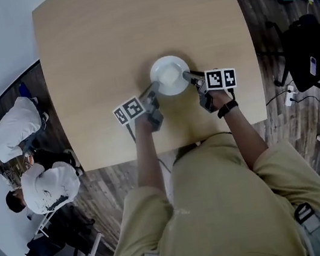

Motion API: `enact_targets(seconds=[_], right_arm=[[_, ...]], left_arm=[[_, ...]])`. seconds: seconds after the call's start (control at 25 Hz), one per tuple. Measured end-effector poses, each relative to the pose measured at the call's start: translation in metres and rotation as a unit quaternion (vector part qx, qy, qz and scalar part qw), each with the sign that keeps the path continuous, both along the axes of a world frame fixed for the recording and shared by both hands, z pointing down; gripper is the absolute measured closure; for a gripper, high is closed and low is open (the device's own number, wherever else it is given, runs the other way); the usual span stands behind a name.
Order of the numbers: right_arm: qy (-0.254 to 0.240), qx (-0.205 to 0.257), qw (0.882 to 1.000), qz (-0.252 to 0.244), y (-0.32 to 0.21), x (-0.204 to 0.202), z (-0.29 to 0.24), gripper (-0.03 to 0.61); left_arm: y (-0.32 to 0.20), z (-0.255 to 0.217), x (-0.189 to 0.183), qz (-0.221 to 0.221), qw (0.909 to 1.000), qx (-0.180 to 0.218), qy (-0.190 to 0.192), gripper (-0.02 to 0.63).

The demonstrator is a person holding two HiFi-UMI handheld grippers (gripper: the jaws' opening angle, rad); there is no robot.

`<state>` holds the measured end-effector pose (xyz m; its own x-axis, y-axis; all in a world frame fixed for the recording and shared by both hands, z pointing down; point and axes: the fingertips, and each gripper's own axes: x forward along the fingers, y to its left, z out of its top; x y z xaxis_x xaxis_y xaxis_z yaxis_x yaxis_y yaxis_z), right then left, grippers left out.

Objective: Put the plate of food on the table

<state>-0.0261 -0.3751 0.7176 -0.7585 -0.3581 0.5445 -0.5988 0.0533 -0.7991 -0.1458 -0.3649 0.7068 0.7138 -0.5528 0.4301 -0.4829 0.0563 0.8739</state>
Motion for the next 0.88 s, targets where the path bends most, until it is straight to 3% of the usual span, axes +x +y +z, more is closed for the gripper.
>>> enact_targets(seconds=[0.44,0.68,0.88], right_arm=[[0.022,-0.010,1.000,-0.007,-0.013,0.002,0.019,0.514],[0.033,-0.011,0.999,-0.017,-0.016,0.000,0.026,0.507],[0.027,-0.008,1.000,-0.001,-0.017,-0.002,0.023,0.449]], left_arm=[[-0.009,0.033,-0.001,0.027,0.9945,-0.028,-0.097,0.560],[-0.009,0.042,-0.003,0.022,0.9927,-0.039,-0.112,0.557],[-0.005,0.042,-0.002,0.023,0.9898,-0.045,-0.133,0.558]])
